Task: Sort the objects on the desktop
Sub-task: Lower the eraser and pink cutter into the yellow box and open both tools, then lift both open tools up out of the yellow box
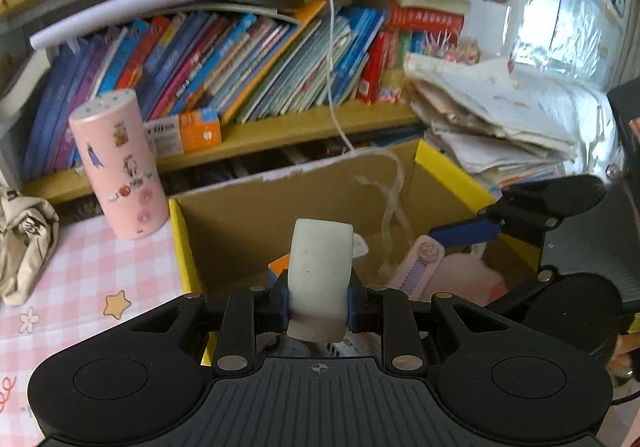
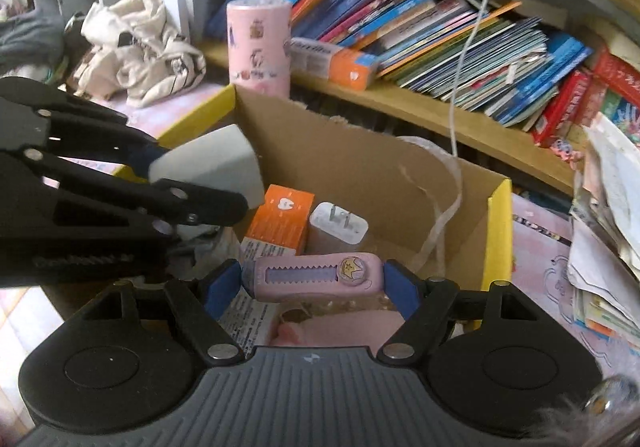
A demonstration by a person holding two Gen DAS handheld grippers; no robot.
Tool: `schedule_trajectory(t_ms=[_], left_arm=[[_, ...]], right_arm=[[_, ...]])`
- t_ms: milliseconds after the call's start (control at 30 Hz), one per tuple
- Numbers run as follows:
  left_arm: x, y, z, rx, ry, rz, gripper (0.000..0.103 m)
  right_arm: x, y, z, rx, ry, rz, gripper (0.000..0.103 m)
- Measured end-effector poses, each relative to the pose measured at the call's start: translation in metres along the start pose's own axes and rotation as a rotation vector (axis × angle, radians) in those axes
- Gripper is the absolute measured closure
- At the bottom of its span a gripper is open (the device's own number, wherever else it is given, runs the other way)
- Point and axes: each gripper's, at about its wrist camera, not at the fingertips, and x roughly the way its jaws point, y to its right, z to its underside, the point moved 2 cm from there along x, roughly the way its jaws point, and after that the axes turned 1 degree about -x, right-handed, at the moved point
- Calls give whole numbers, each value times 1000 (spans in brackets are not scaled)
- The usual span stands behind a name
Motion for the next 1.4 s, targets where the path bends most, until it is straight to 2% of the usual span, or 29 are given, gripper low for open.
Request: schedule_trajectory(t_ms=[167,500,567,633,800,933,1267,1400], left_arm=[[6,-1,-3,11,4,-6,78],[7,2,-4,15,19,-29,74],[3,2,-4,14,36,-37,67],[-4,3,-4,12,65,-41,51],[-21,7,-4,16,124,-67,30],[-36,10,-3,5,156,-88,23],[-71,21,8,-15,206,-115,18],[-88,24,15,-22,229,-125,16]], right_arm=[[13,0,-1,-9,-53,-16,26],[13,0,-1,5,-81,-16,26],[11,0,-1,14,-75,-12,26],[7,1,-1,28,-64,-13,22],[-9,-1,-3,51,-15,-10,18],[-22,-4,-3,55,19,-4,17],[-52,-16,7,70,82,17,16],[-65,-21,13,77,106,43,12]])
